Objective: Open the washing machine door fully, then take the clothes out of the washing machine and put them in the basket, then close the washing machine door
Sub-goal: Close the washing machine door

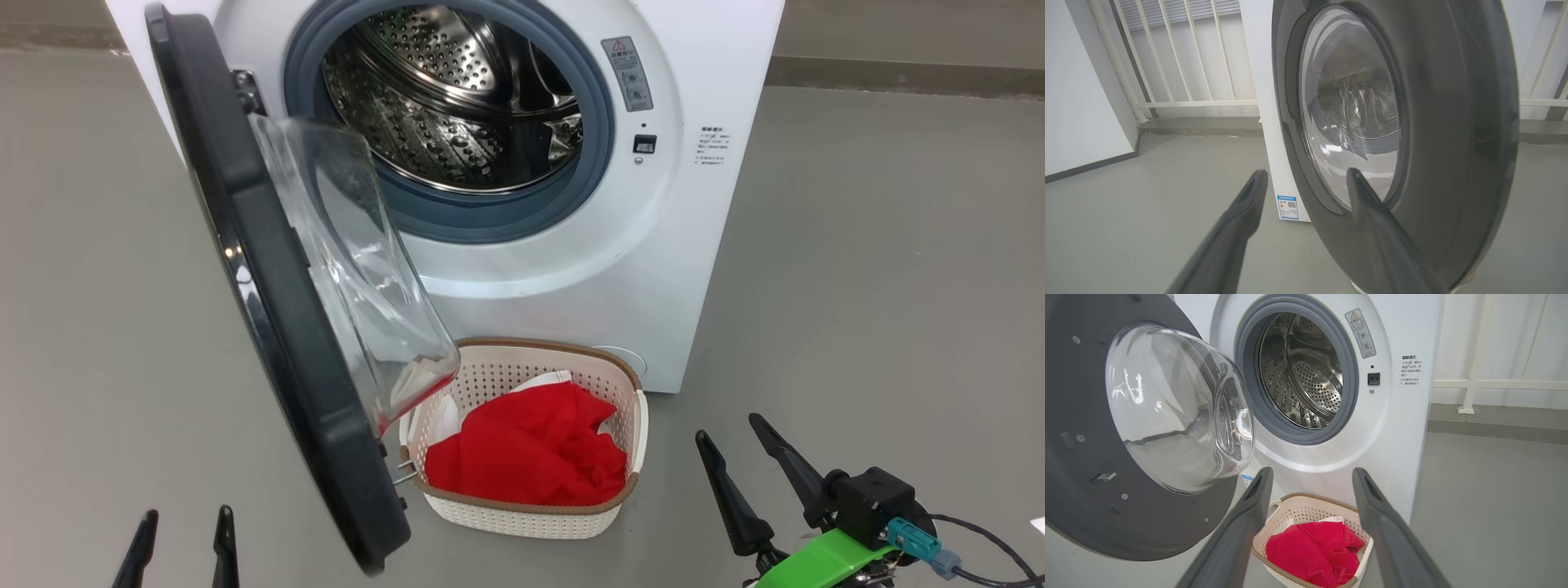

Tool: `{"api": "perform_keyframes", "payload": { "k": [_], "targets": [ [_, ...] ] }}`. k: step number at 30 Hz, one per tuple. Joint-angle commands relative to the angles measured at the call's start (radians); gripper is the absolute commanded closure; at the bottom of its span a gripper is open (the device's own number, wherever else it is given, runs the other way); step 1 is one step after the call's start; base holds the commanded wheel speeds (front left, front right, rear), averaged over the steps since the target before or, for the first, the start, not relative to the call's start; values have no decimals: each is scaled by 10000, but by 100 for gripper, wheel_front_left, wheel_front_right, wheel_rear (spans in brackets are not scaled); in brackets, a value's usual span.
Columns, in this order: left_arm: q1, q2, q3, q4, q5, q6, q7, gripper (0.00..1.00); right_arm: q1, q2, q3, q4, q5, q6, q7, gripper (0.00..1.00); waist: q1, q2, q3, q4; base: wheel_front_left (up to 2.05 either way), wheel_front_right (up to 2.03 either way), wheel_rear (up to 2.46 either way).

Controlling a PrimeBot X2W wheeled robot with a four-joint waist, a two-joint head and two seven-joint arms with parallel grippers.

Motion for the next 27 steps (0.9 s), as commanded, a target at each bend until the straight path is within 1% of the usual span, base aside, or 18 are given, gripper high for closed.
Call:
{"api": "perform_keyframes", "payload": {
  "k": [1, 7, 13, 16, 17, 18, 19, 20, 21, 22, 24, 27],
  "targets": [
    [-282, 68, 370, -193, 156, -69, -121, 0, -252, -68, 209, -216, -81, 65, -65, 0, 0, 0, -8, -4, 0, 0, 0],
    [-277, 23, 426, -268, 278, -92, -122, 0, -222, -84, 193, -250, -61, 65, -65, 0, 0, 0, -40, -13, 0, 0, 0],
    [-288, 7, 354, -234, 576, -18, -122, 0, -211, -83, 212, -277, -73, 65, -65, 0, 0, 0, -25, 30, 0, 0, 0],
    [-438, -10, 441, -142, 404, 143, -122, 0, -192, -101, 204, -269, -61, 65, -65, 0, 0, 0, -23, 79, 0, 0, 0],
    [-499, -16, 469, -67, 289, 183, -122, 8, -186, -104, 208, -257, -63, 65, -65, 0, 0, 0, -24, 90, 0, 0, 0],
    [-596, -21, 503, -28, 146, 216, -122, 21, -180, -105, 215, -243, -65, 65, -65, 0, 0, 0, -25, 102, 0, 0, 0],
    [-692, -26, 557, 35, -52, 257, -122, 58, -179, -104, 224, -231, -67, 65, -65, 0, 0, 0, -26, 110, 0, 0, 0],
    [-816, -32, 639, 100, -390, 288, -122, 69, -178, -103, 230, -222, -67, 65, -65, 0, 0, 0, -27, 118, 0, 0, 0],
    [-946, -36, 705, 153, -796, 318, -122, 89, -179, -103, 236, -213, -64, 65, -65, 0, 0, 0, -27, 122, 0, 0, 0],
    [-1090, -38, 738, 240, -1439, 371, -122, 100, -182, -102, 241, -209, -57, 65, -65, 0, 0, 0, -25, 124, 0, 0, 0],
    [-1380, -40, 722, 405, -2728, 496, -122, 100, -193, -103, 256, -200, -48, 65, -65, 0, 0, 0, -19, 122, 0, 0, 0],
    [-1859, -42, 584, 522, -4961, 638, 28, 100, -216, -103, 278, -180, -43, 65, -65, 0, 0, 0, 5, 111, 0, 0, 0]
  ]
}}
